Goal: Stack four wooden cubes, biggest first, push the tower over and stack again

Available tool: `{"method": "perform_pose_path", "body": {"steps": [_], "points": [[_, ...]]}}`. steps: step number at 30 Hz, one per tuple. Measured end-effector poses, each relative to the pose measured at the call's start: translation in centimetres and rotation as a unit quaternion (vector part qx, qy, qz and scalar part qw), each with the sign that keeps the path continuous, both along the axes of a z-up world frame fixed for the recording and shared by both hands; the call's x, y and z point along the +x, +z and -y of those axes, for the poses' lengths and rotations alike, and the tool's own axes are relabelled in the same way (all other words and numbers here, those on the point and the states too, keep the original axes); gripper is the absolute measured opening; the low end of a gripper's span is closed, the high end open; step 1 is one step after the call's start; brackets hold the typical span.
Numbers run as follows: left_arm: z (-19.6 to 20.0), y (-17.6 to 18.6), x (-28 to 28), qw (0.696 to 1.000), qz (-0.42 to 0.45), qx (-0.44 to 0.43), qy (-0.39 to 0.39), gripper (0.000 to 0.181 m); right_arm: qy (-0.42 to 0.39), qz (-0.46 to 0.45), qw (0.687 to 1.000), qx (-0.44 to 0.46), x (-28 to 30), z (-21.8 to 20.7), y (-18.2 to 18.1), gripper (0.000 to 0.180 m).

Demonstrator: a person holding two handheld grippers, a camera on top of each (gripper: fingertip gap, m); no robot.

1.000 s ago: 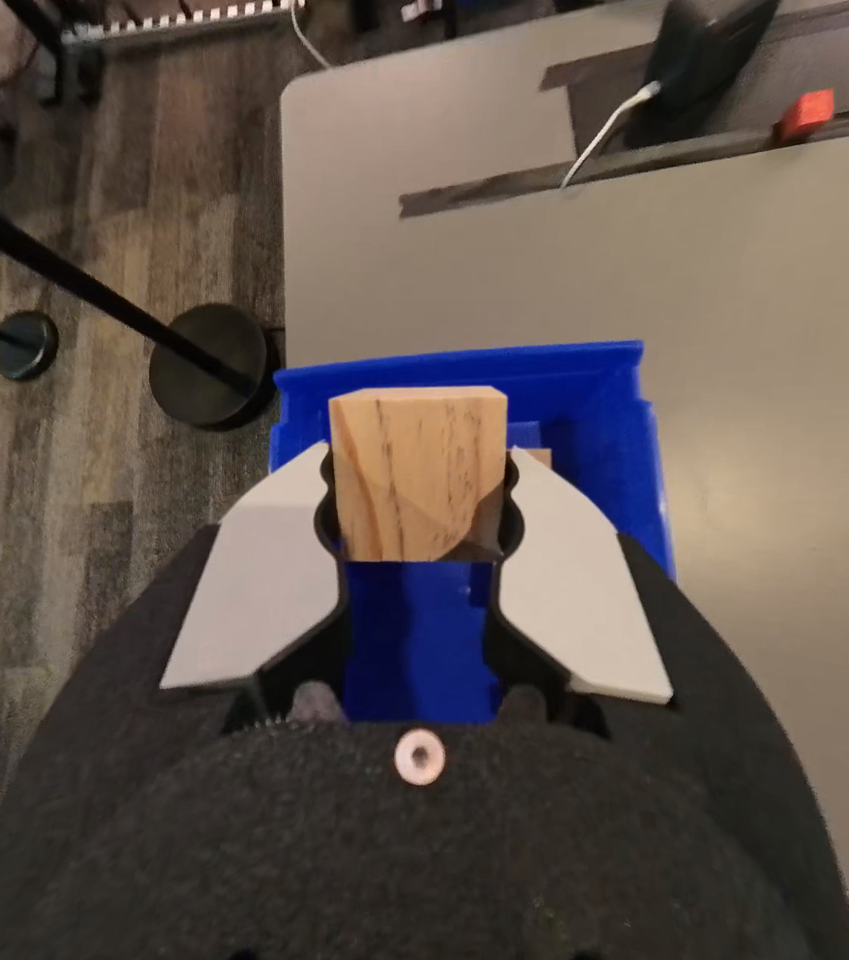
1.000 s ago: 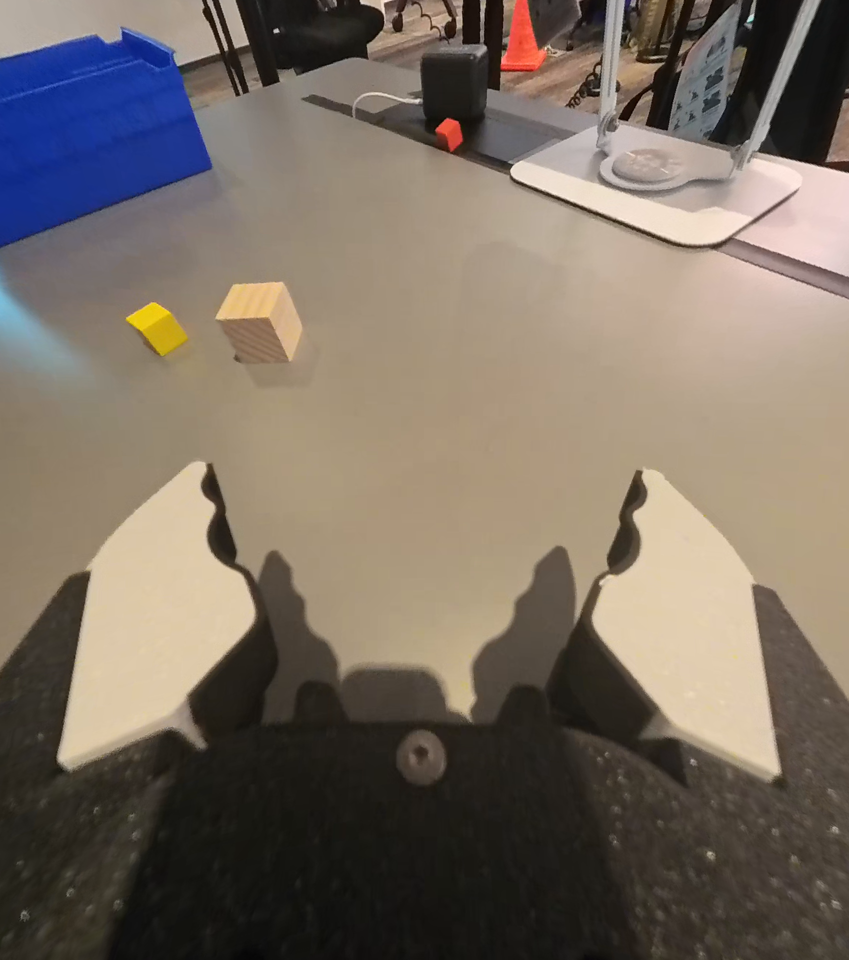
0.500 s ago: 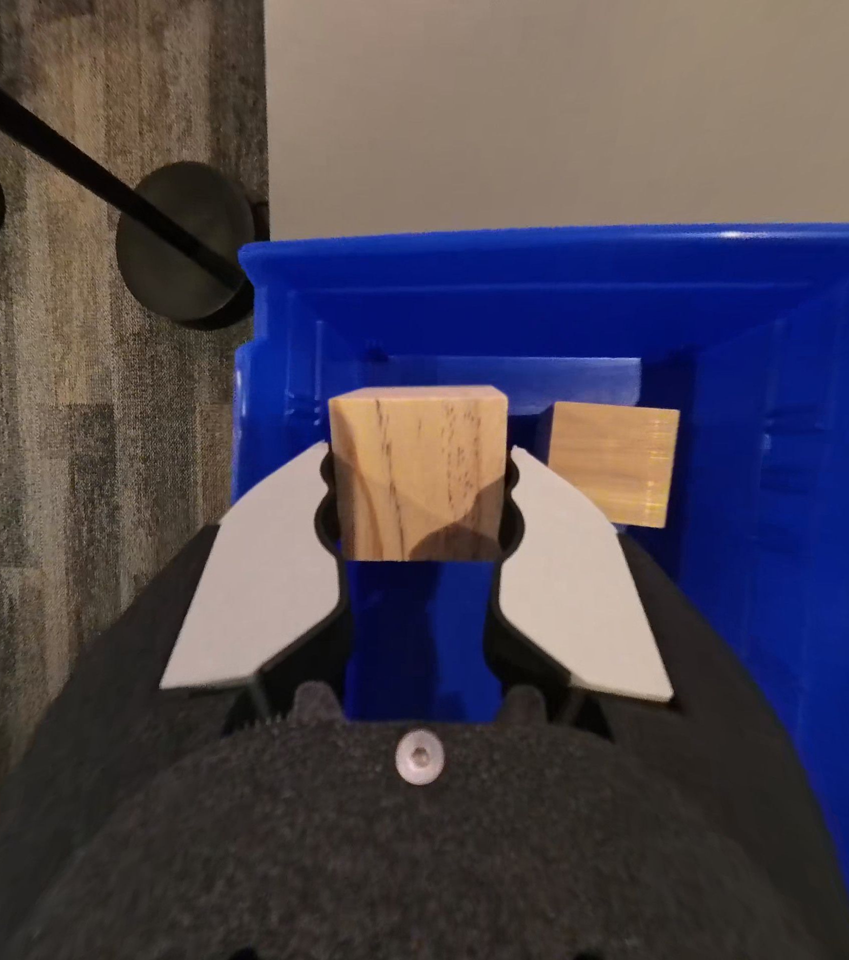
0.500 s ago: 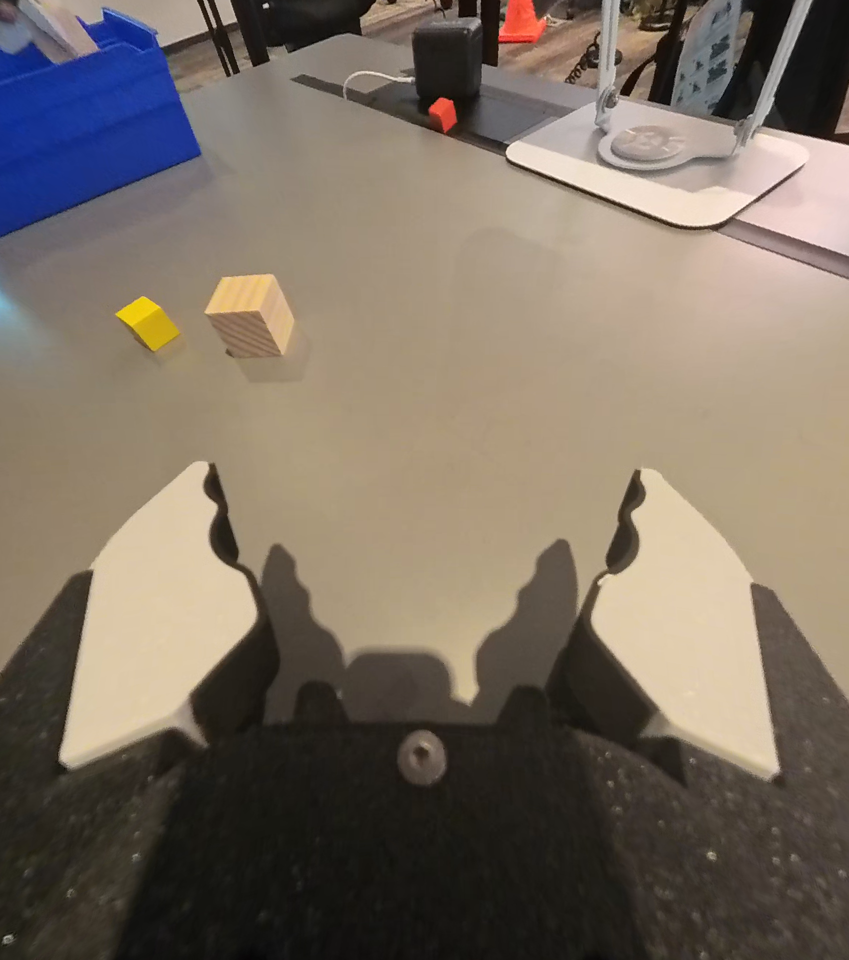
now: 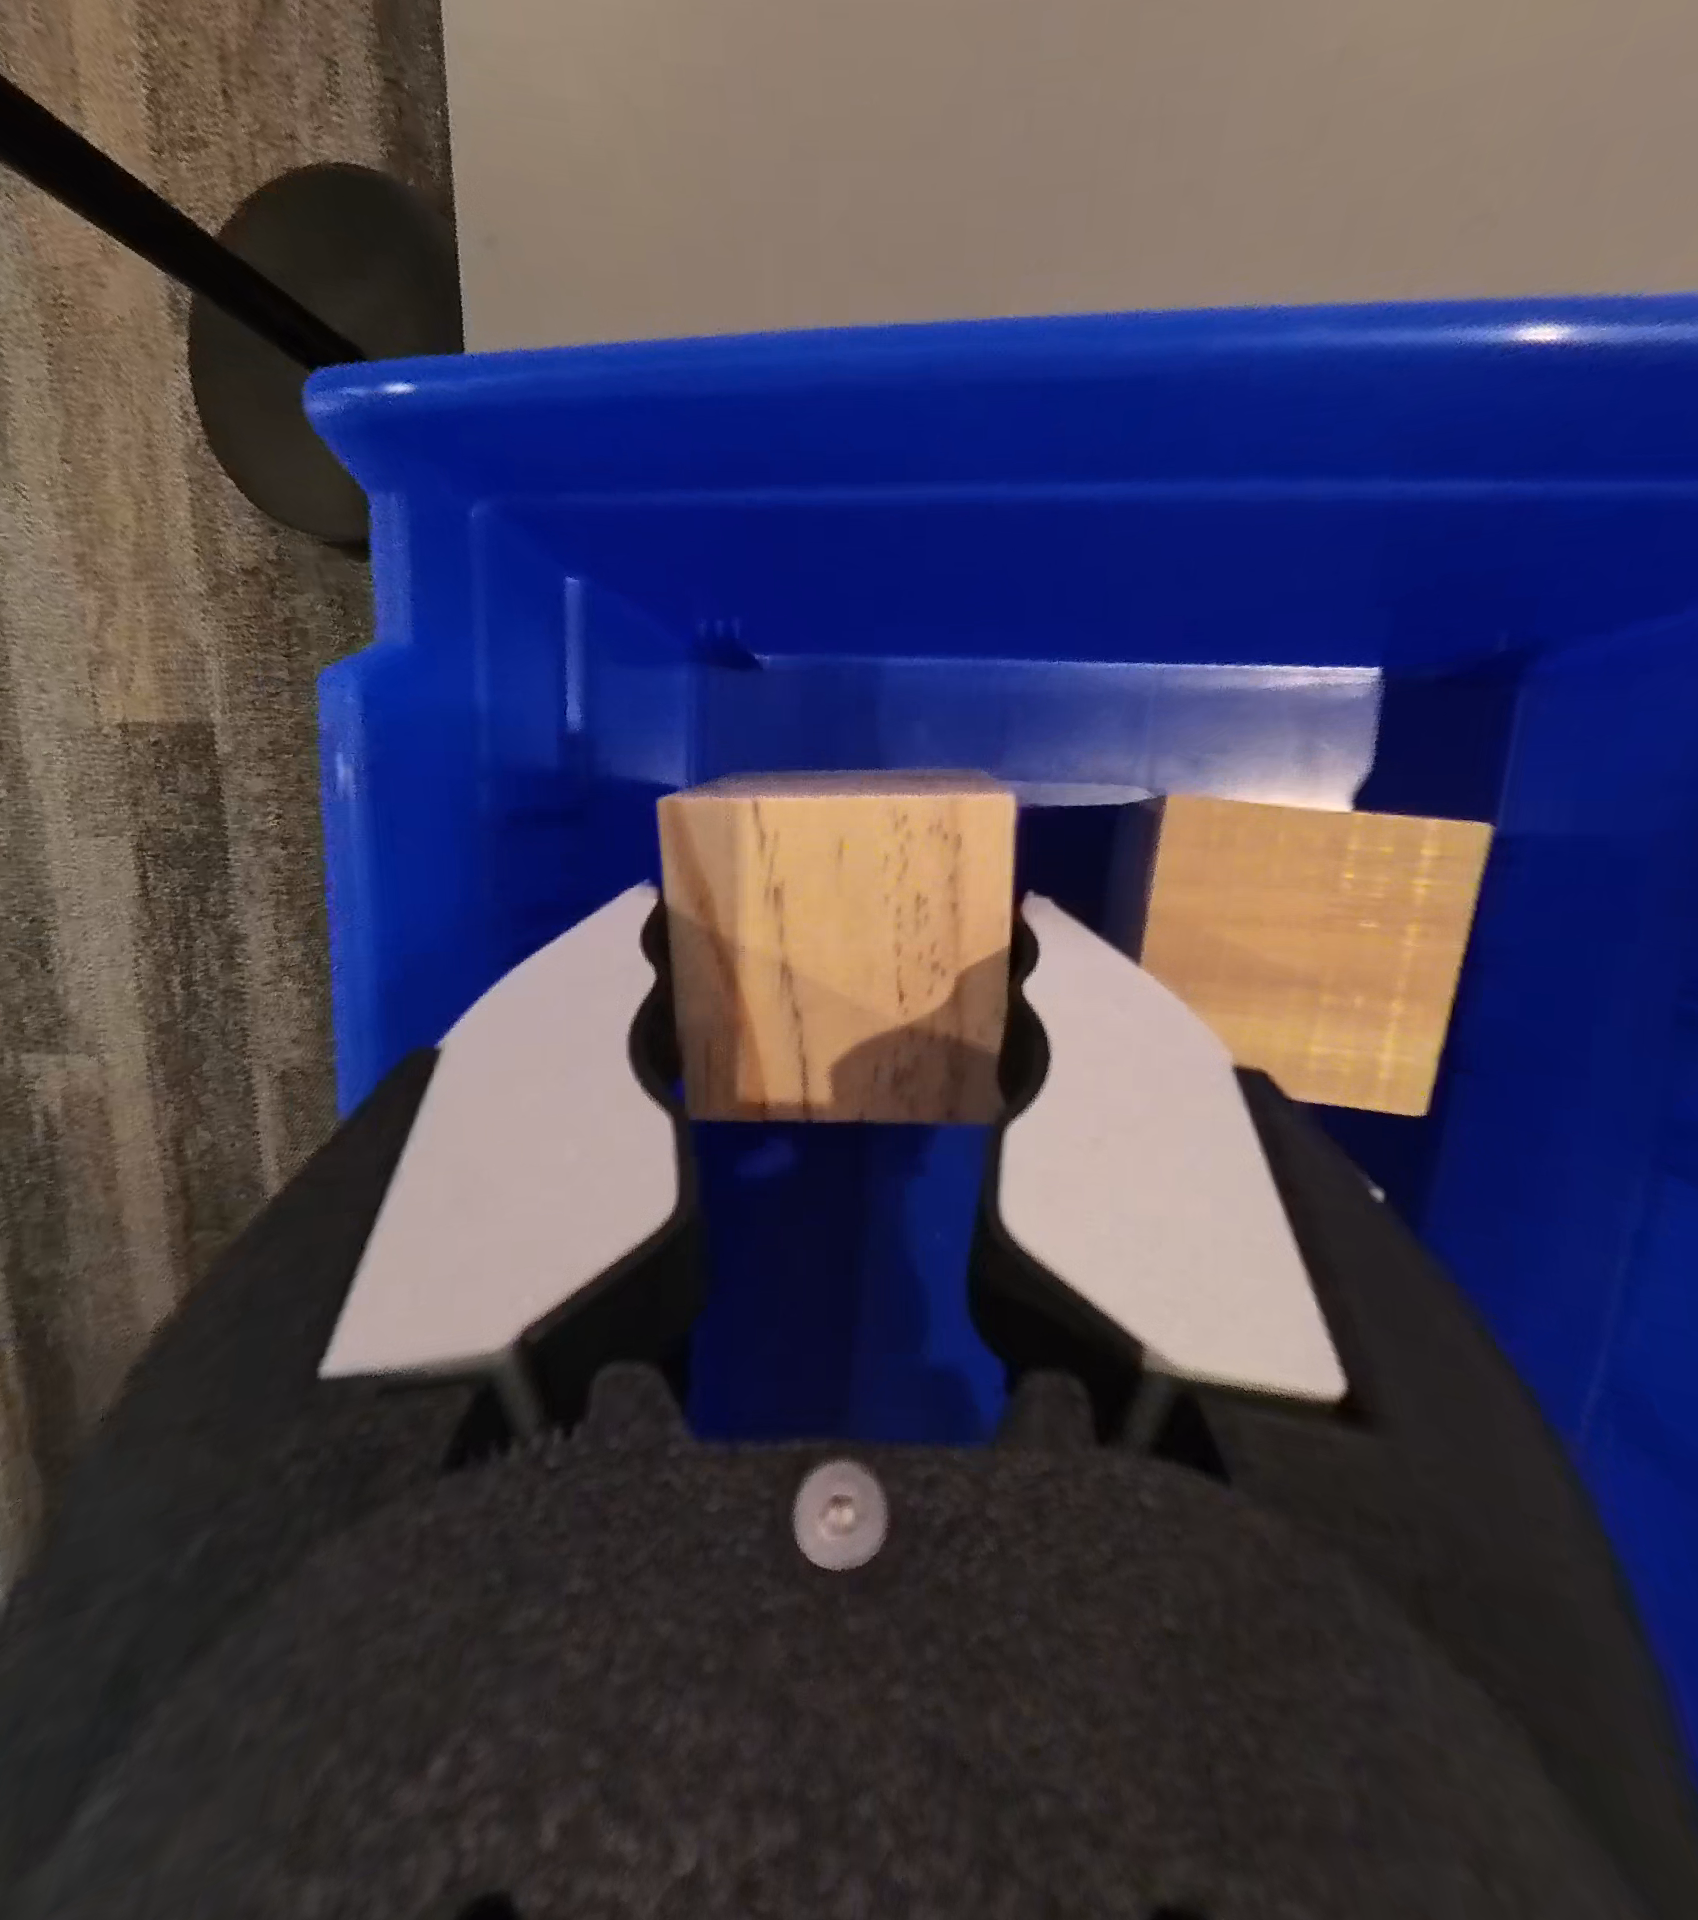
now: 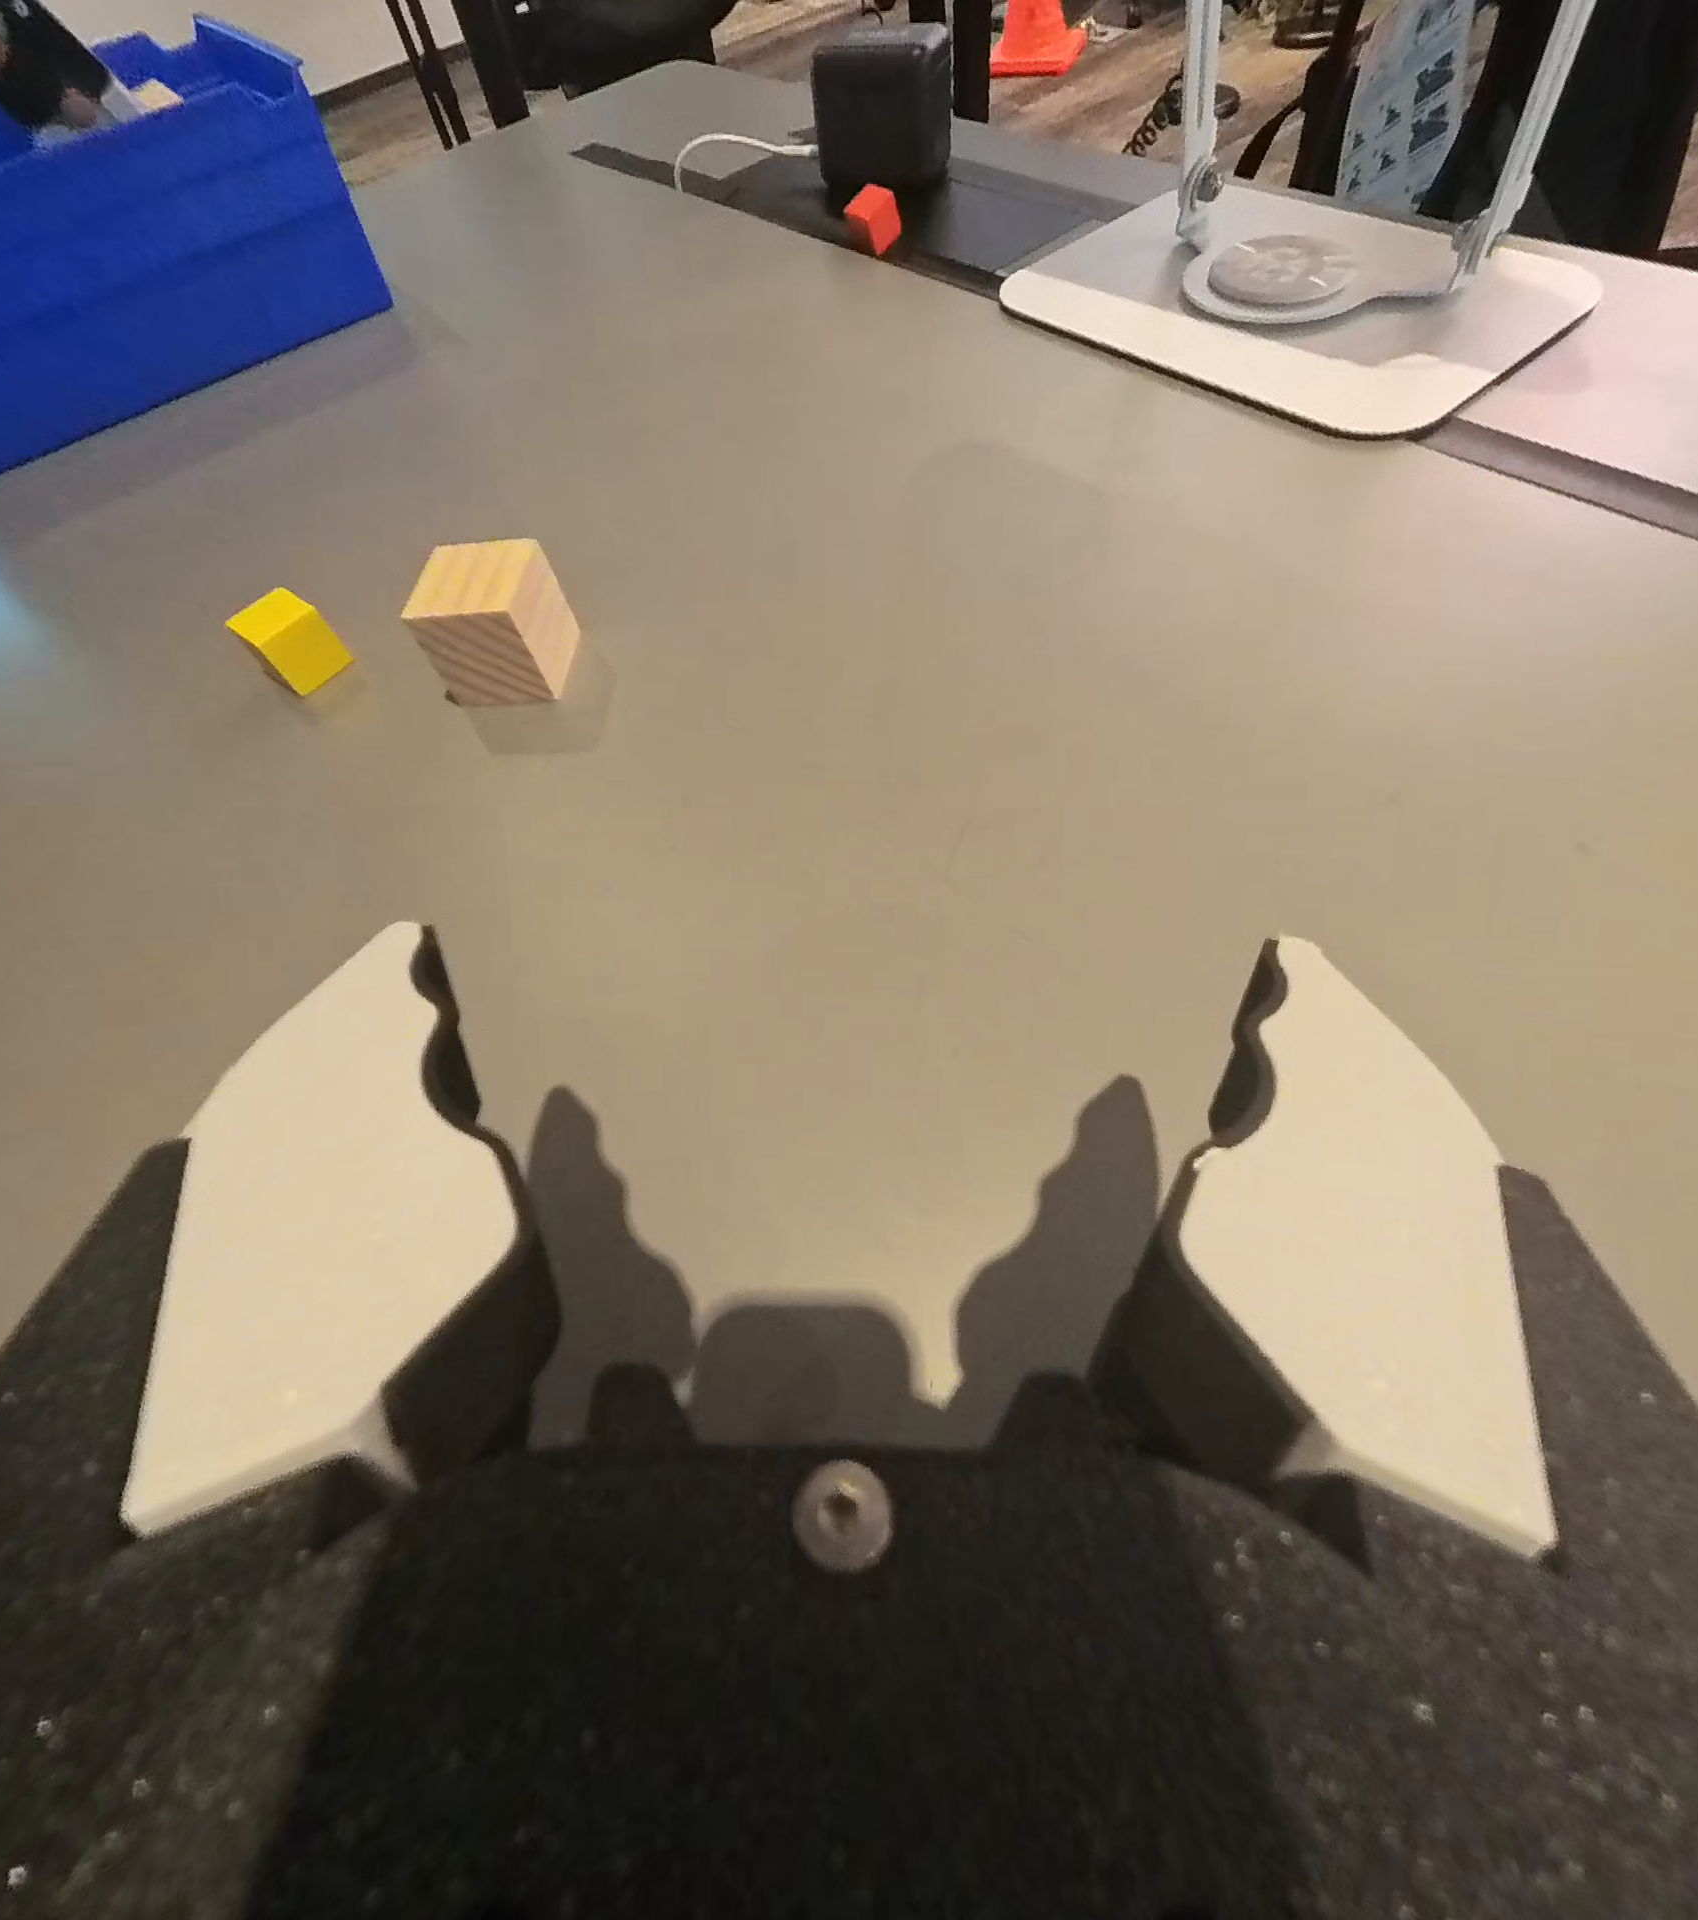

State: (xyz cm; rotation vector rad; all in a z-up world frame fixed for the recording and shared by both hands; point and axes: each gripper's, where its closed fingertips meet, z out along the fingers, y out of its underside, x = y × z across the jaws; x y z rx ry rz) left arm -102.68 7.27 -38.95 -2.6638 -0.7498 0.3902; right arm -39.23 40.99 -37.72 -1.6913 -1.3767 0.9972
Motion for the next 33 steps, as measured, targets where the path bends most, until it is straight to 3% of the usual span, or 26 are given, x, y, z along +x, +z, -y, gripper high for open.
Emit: {"method": "perform_pose_path", "body": {"steps": [30,33], "points": [[-0.1,-2.9,-0.6,0.999,0.036,-0.030,-0.016,0.061,-0.006,0.004,1.000,-0.009,0.3,-0.1,-0.2,0.136],[-0.2,-2.2,-0.9,0.999,0.026,-0.020,-0.016,0.069,-0.007,0.002,1.000,-0.009,0.3,-0.2,-0.1,0.137]]}}
